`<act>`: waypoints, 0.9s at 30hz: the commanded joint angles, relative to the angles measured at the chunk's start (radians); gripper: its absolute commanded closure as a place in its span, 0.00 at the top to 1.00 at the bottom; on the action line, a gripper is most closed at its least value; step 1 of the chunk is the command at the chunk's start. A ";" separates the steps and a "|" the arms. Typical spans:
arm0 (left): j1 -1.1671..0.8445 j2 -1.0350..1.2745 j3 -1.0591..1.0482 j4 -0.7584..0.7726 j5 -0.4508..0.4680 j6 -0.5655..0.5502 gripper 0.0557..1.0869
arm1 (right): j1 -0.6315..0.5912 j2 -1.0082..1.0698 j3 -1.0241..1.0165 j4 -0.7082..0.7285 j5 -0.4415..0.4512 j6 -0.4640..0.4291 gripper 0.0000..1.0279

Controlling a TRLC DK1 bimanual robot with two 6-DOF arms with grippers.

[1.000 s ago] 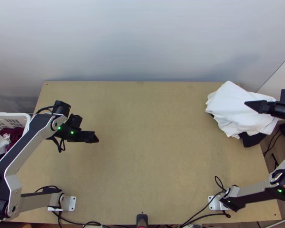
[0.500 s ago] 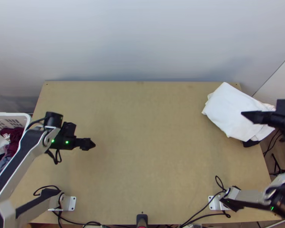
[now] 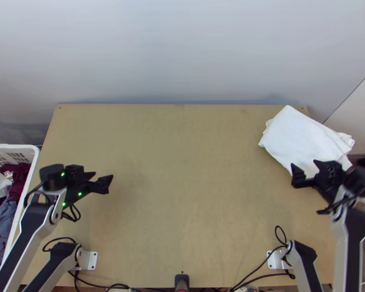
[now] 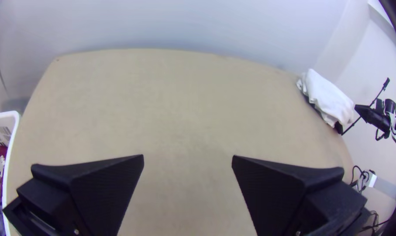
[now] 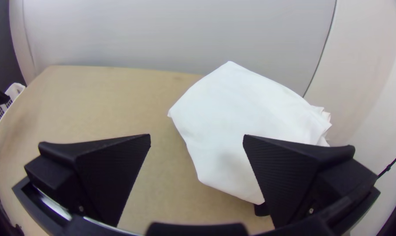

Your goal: Fold the t-shirt

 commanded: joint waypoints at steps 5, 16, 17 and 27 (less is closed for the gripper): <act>0.107 -0.201 -0.182 0.230 -0.014 0.096 0.95 | 0.166 -0.360 -0.335 0.320 0.179 0.118 0.96; 0.124 -0.733 -0.461 0.469 -0.014 -0.033 0.95 | 0.287 -0.716 -0.508 0.401 0.298 0.123 0.96; 0.124 -0.804 -0.475 0.442 -0.014 -0.034 0.95 | 0.297 -0.762 -0.522 0.397 0.308 0.114 0.96; 0.145 -0.806 -0.488 0.408 -0.014 -0.089 0.95 | 0.321 -0.771 -0.579 0.483 0.375 0.095 0.96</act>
